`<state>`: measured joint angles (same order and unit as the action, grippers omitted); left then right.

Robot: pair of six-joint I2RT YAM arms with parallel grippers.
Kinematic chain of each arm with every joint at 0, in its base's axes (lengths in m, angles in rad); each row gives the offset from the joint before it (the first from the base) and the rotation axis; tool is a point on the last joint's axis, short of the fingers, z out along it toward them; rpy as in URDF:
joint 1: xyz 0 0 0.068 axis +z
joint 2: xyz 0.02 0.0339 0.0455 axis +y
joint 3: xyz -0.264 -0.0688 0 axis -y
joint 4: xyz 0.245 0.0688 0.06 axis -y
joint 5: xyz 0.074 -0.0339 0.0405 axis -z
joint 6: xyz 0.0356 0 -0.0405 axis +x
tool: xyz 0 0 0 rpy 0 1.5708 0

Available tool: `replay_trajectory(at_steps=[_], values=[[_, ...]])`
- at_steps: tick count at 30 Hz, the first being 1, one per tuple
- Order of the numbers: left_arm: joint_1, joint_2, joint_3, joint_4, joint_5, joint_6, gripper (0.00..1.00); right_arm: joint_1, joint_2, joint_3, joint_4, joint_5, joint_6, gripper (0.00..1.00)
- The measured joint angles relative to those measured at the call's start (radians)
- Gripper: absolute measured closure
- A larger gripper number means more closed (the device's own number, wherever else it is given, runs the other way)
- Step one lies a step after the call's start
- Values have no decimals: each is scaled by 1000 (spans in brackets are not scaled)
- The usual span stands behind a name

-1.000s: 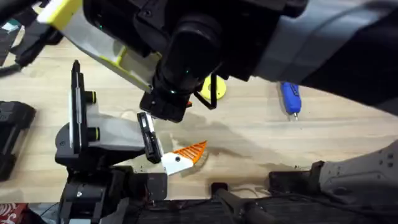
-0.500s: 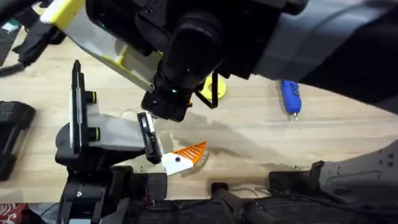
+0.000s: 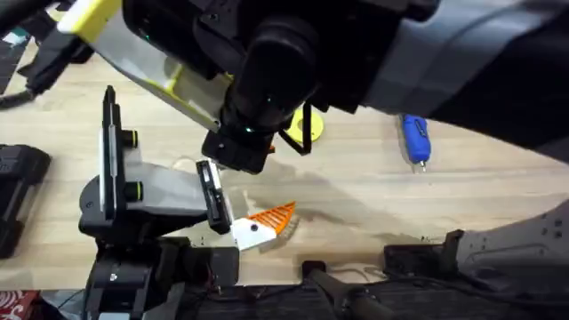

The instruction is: Pick up the gripper from the table and insert it into the empty holder that is missing its gripper. Then pick up a screw, insert it into the mounting hole, and use the screwdriver to tighten it. Finally, clean up the table by picking up the vegetable and placing it into the bucket.

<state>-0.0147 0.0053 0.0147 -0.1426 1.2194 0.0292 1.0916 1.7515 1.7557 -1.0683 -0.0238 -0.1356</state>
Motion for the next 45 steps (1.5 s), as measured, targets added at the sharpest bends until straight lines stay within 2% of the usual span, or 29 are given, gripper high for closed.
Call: replay_trajectory(at_steps=[9,11,15,16,17,30,45], values=[[0,0,0,0,0,0,15,0,0,0,0,0,0,991],[0,0,0,0,-1,0,15,0,0,0,-2,3,0,750],[1,0,0,0,-2,0,15,-10,1,-1,-9,28,-1,135],[1,0,0,0,-3,0,16,-19,1,-1,-9,34,-4,37],[1,0,0,0,-4,0,15,-26,1,-1,-9,33,-3,14],[1,0,0,0,-3,5,15,-33,-20,-9,4,33,-3,4],[1,0,0,0,-3,8,15,-63,-169,9,-31,29,0,4]])
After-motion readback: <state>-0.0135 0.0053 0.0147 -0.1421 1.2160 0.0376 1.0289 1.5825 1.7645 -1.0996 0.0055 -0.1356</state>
